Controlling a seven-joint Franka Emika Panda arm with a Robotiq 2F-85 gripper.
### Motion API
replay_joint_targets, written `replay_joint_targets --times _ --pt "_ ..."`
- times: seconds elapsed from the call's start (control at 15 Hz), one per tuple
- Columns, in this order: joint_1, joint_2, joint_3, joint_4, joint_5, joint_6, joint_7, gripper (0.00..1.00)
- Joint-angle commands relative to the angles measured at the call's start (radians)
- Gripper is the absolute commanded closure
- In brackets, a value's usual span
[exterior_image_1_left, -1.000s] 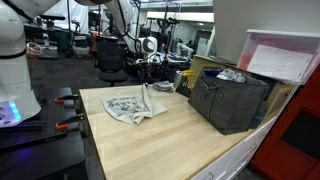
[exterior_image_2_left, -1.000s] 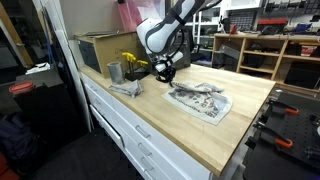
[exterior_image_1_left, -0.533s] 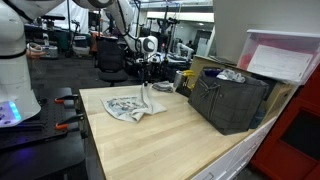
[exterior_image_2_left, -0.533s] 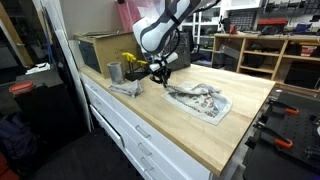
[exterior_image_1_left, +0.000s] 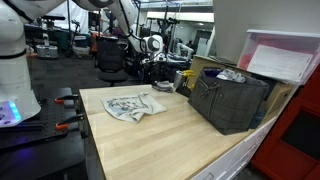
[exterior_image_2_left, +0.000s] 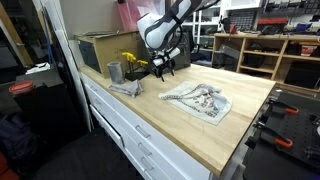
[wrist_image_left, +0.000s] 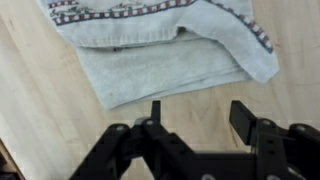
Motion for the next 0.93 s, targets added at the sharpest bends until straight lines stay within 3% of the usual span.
replay_joint_targets --times 0.0,0.47,0.87 --pt "-0.026 -0.015 -0.043 -0.036 -0.067 0.049 -0.025 0.0" --pt "-0.139 -0.019 -0.114 -0.174 -0.196 0.131 -0.201 0.0" --pt "-0.272 -0.051 -0.055 -0.27 -0.132 0.079 -0.477 0.0"
